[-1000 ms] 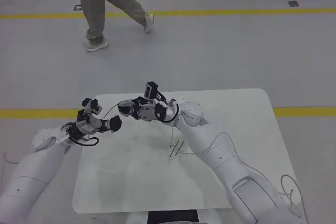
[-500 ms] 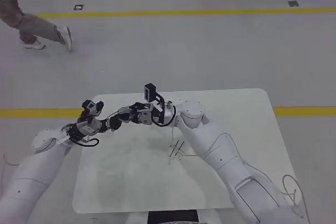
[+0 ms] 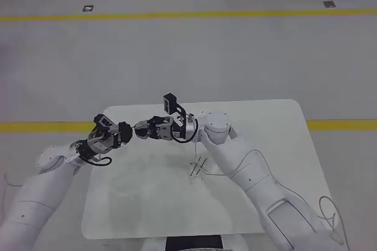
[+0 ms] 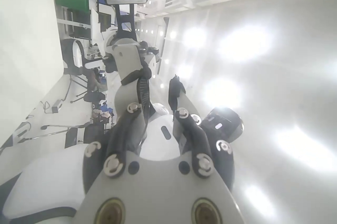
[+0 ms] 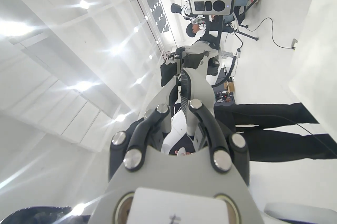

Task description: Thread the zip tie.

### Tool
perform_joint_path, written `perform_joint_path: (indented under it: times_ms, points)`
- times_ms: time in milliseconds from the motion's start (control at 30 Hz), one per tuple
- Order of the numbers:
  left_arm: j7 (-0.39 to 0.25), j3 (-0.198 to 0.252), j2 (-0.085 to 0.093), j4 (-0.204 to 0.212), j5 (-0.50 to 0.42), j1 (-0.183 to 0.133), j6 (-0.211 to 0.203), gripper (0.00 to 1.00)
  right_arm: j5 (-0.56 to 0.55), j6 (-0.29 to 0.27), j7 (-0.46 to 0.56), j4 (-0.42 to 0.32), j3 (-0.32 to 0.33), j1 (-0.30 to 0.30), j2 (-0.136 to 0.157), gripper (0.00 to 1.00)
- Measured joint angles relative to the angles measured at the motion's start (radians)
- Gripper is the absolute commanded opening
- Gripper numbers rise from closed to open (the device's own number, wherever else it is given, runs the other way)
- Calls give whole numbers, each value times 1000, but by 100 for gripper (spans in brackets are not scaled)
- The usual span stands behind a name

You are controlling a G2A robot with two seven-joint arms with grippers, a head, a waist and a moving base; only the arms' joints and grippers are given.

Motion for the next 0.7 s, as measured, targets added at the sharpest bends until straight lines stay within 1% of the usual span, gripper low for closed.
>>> perform_joint_path:
  times_ms: [167, 367, 700]
  points:
    - [3, -1, -4, 1, 9, -1, 5, 15, -8, 1, 7, -4, -8, 3, 4, 0]
    - [8, -1, -9, 8, 21, -5, 11, 9, -11, 1, 12, -7, -16, 7, 7, 0]
    - [13, -3, -17, 18, 34, -11, 13, 7, -5, -2, 18, -12, -22, 11, 13, 0]
